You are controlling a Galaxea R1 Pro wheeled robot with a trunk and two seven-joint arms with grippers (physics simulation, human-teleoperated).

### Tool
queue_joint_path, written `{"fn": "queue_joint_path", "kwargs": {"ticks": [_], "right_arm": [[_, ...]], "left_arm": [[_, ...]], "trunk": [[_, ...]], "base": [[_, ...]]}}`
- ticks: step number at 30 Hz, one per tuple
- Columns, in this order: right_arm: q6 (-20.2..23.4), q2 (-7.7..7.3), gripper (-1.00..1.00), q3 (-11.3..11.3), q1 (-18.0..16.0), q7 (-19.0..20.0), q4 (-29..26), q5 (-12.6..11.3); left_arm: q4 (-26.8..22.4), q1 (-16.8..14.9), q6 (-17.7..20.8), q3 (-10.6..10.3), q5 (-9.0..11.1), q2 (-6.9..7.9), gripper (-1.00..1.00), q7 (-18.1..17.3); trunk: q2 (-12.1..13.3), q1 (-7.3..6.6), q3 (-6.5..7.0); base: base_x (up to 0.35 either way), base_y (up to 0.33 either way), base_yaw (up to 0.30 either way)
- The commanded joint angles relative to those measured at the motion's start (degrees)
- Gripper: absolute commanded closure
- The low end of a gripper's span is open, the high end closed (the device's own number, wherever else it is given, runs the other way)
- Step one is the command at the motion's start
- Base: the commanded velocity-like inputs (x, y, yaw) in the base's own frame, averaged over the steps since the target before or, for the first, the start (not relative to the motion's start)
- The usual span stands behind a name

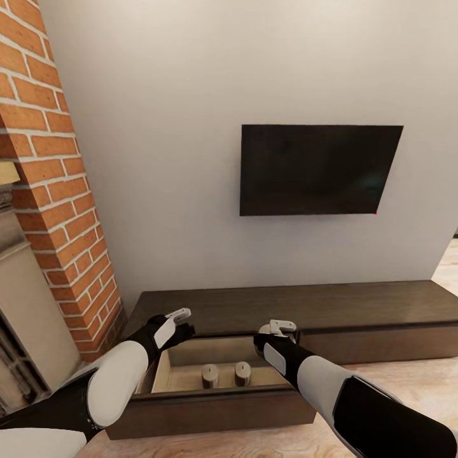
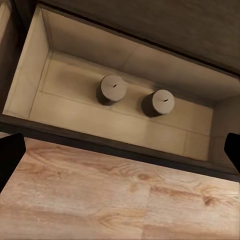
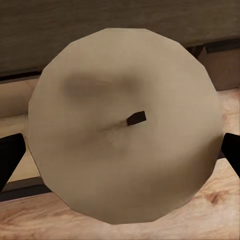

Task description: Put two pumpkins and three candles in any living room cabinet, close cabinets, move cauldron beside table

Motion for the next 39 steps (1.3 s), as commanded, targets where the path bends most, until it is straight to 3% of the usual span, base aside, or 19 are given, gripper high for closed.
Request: {"fn": "queue_joint_path", "kwargs": {"ticks": [1, 14, 39], "right_arm": [[0.4, 0.0, 1.0, 0.5, -0.1, -0.4, -0.1, -0.1], [6.8, -0.06, 1.0, 0.3, -0.1, -0.4, 0.1, -0.3], [7.1, -0.07, 1.0, 0.3, -0.1, -0.4, 0.1, -0.3]], "left_arm": [[-0.1, 0.0, 0.3, 0.3, -0.2, -0.05, -1.0, 0.2], [0.0, 0.0, 0.4, 0.2, -0.2, -0.49, -1.0, 0.2], [0.0, 0.0, 0.4, 0.2, -0.2, -1.05, -1.0, 0.2]], "trunk": [[-0.5, 0.23, -0.25], [-5.7, 3.08, -2.58], [-15.7, 8.57, -7.07]], "base": [[0.0, 0.0, 0.0], [0.0, 0.0, 0.0], [0.0, 0.0, 0.0]]}}
